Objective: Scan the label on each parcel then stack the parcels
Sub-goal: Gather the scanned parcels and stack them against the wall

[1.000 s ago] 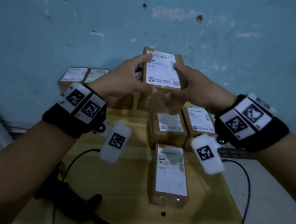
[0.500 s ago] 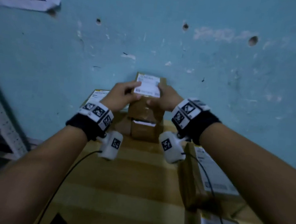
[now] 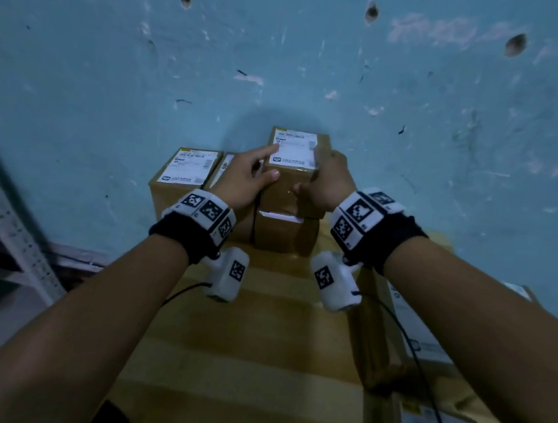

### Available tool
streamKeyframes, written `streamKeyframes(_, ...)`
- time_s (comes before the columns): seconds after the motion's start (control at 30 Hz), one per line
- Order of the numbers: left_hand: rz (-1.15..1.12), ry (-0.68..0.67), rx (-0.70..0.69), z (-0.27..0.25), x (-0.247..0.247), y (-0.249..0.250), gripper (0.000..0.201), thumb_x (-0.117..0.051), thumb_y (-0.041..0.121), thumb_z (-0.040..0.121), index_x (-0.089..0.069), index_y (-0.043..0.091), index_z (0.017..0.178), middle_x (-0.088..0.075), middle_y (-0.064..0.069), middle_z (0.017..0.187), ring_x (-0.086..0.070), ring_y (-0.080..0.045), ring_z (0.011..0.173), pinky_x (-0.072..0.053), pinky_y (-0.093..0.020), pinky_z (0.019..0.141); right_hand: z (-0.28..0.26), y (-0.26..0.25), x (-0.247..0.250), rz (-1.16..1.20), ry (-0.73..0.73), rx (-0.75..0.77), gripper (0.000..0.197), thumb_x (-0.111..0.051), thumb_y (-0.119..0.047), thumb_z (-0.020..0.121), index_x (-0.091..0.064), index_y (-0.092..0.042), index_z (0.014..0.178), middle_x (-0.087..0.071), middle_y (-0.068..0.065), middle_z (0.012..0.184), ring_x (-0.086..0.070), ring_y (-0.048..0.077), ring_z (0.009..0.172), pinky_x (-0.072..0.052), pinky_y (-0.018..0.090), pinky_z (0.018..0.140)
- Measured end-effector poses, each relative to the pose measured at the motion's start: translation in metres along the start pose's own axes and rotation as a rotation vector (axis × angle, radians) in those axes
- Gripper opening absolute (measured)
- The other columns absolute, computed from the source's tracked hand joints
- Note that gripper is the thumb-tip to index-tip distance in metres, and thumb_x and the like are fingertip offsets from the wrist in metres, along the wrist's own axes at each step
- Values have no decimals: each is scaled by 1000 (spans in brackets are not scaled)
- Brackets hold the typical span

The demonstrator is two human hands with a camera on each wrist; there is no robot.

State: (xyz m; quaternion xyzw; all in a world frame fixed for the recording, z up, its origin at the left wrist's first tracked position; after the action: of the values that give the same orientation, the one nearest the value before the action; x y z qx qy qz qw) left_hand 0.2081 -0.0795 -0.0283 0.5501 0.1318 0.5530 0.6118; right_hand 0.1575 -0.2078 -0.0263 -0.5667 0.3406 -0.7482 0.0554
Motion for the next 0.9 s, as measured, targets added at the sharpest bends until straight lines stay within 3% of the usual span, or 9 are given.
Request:
streamKeyframes(0.13, 68, -5, 4, -5, 8, -1, 51, -54, 1, 91, -38, 1, 140, -38, -11, 148, -36, -20, 138, -26, -27, 114, -7, -6, -6, 10, 27, 6, 75, -68, -17, 83, -26, -12, 144, -21, 16, 147, -36, 31, 132, -31, 34, 110)
streamKeyframes(0.27, 111, -4, -19, -15, 11, 15, 60, -54, 2, 91, -29, 11, 146, -28, 8, 145, -26, -7, 135, -21, -13, 107, -17, -12, -2, 92, -26, -37, 79, -67, -29, 81, -25, -17, 146, -24, 16, 151, -29, 32, 137, -27, 34, 110)
streamKeyframes(0.33, 148, 119, -60, -23, 17, 29, 57, -55, 8, 91, -34, 14, 143, -29, -3, 151, -23, -17, 141, -19, -22, 113, -28, -9, 13, 93, -32, -48, 80, -65, -36, 81, -25, -17, 147, -26, 16, 152, -28, 33, 139, -26, 37, 111)
streamKeyframes(0.4, 93, 233, -114, -40, 15, 48, 43, -52, 7, 92, -44, 12, 134, -38, -8, 142, -28, -21, 135, -22, -18, 105, -46, 1, 35, 91, -30, -77, 79, -61, -36, 86, -20, -10, 148, -23, 15, 154, -24, 32, 141, -25, 37, 113)
streamKeyframes(0.47, -48, 204, -130, -59, -4, 68, 33, -49, 5, 92, -48, 9, 125, -46, -9, 132, -38, -21, 128, -31, -23, 103, -67, 19, 59, 97, -42, -121, 77, -58, -35, 90, -17, -4, 148, -21, 15, 155, -25, 30, 141, -26, 34, 111)
streamKeyframes(0.57, -259, -1, 90, -86, -54, 81, 35, -49, 4, 94, -42, 5, 129, -49, -10, 118, -49, -18, 106, -47, -21, 84, -110, 48, 89, 72, -104, -215, 60, -51, -32, 94, -35, 4, 140, -36, 18, 147, -40, 31, 131, -35, 36, 103)
streamKeyframes(0.67, -292, -180, 342, -113, -108, 76, 47, -49, 12, 95, -30, 5, 137, -49, -7, 106, -51, -16, 80, -44, -12, 58, -145, 84, 106, 57, -137, -335, 53, -52, -34, 93, -51, 7, 126, -55, 23, 126, -54, 31, 106, -44, 38, 88)
streamKeyframes(0.77, -215, -330, 563, -135, -150, 57, 66, -51, 35, 93, -15, 20, 145, -48, -10, 127, -52, -28, 109, -47, -32, 83, -168, 114, 101, 98, -170, -429, 51, -56, -39, 89, -53, 1, 120, -54, 13, 97, -54, 26, 89, -43, 36, 86)
streamKeyframes(0.9, -313, -435, 700, -144, -189, 28, 101, -73, 48, 64, -23, 13, 145, -52, -17, 133, -53, -39, 119, -50, -47, 88, -183, 130, 83, 187, -212, -458, 53, -59, -37, 88, -55, 3, 122, -59, 14, 112, -57, 29, 102, -44, 33, 88)
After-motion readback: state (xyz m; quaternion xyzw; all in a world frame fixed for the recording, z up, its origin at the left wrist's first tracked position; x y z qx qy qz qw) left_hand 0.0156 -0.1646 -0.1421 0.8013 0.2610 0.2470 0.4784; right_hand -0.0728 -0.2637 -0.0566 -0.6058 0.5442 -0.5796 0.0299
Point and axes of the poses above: each hand's wrist, its own z-axis towards the middle knuckle, its own x-axis out of the back of the hand, y = z × x, the point moved 7 cm from there along z, towards the middle knuckle
